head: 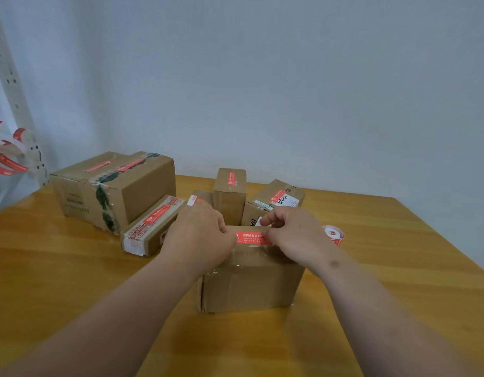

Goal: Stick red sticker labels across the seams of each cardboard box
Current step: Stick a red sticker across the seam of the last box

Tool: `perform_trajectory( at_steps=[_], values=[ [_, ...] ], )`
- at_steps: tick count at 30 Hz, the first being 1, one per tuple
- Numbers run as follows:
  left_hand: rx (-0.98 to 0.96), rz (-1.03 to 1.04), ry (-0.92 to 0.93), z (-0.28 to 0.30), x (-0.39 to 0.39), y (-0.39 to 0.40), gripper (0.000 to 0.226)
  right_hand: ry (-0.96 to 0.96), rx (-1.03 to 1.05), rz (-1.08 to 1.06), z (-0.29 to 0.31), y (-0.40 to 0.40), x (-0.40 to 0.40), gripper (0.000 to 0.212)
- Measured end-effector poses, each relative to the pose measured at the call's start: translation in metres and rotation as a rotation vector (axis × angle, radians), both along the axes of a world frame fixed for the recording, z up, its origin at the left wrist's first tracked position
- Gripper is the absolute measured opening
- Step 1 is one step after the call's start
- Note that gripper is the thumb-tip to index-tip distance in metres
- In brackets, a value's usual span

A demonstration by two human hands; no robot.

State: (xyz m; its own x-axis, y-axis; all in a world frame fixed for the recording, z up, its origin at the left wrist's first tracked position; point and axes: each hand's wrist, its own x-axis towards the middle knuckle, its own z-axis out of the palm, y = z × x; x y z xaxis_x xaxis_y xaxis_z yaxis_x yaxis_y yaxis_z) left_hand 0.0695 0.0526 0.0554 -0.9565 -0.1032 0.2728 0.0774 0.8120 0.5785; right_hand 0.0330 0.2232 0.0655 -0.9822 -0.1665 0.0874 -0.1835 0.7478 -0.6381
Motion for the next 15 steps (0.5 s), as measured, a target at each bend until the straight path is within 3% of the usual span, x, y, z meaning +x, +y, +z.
perform_trajectory(
  at_steps=[15],
  values=[
    [-0.188,0.037,-0.057,-0.005,-0.006,0.008,0.019,-0.106,0.103,0.007,0.004,-0.005,-0.012,0.016]
  ],
)
